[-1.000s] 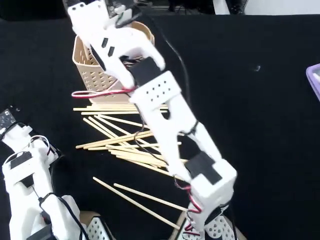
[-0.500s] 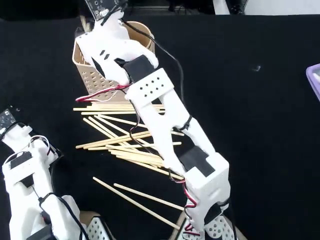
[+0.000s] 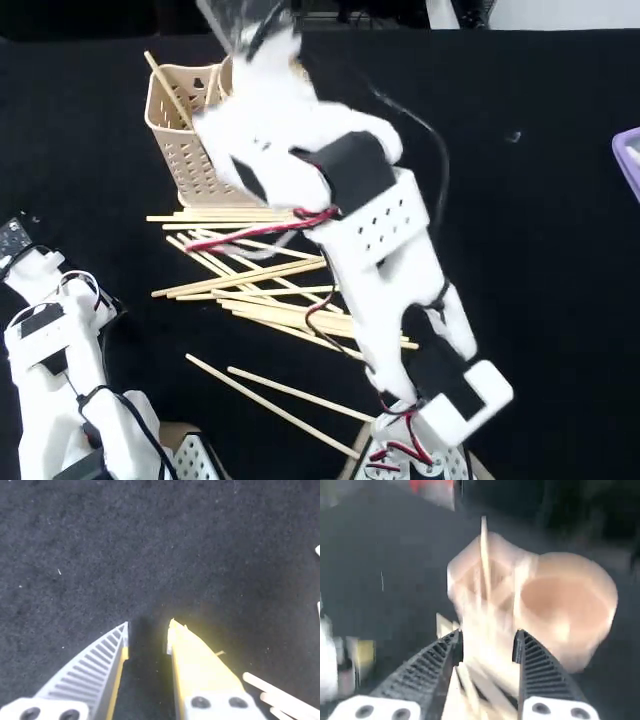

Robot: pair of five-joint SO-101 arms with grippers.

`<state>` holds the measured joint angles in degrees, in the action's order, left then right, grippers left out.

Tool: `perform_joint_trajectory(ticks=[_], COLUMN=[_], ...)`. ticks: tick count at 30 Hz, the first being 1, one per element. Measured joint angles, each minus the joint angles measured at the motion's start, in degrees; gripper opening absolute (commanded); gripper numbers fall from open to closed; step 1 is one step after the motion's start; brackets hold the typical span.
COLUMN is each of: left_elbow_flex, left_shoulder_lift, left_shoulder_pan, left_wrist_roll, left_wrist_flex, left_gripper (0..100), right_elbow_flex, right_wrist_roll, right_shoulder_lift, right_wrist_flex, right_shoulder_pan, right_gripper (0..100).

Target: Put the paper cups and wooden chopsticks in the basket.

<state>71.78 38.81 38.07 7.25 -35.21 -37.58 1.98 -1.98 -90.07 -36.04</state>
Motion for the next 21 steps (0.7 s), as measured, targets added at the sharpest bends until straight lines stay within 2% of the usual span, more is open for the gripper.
perform_joint_trajectory(ticks=[2,6,15,18,21], left_elbow_flex=[0.00,0.00,0.00,0.00,0.00], left_shoulder_lift=[0.00,0.00,0.00,0.00,0.00], left_shoulder_pan=[0.00,0.00,0.00,0.00,0.00], left_wrist_roll=[0.00,0.00,0.00,0.00,0.00], left_wrist_flex=[0.00,0.00,0.00,0.00,0.00], left_gripper=[13,13,13,13,13], right_elbow_flex=[5.19,21.63,73.23,83.69,87.12], right_wrist_roll=[0.00,-4.84,-16.26,-19.25,-20.57], right_shoulder_lift=[0.18,0.18,16.26,18.90,18.99], right_wrist_flex=[-6.24,-6.07,22.42,29.63,34.64], right_shoulder_pan=[0.00,-0.79,-1.85,-1.93,-1.85], right_gripper=[17.4,17.4,17.7,17.7,17.7])
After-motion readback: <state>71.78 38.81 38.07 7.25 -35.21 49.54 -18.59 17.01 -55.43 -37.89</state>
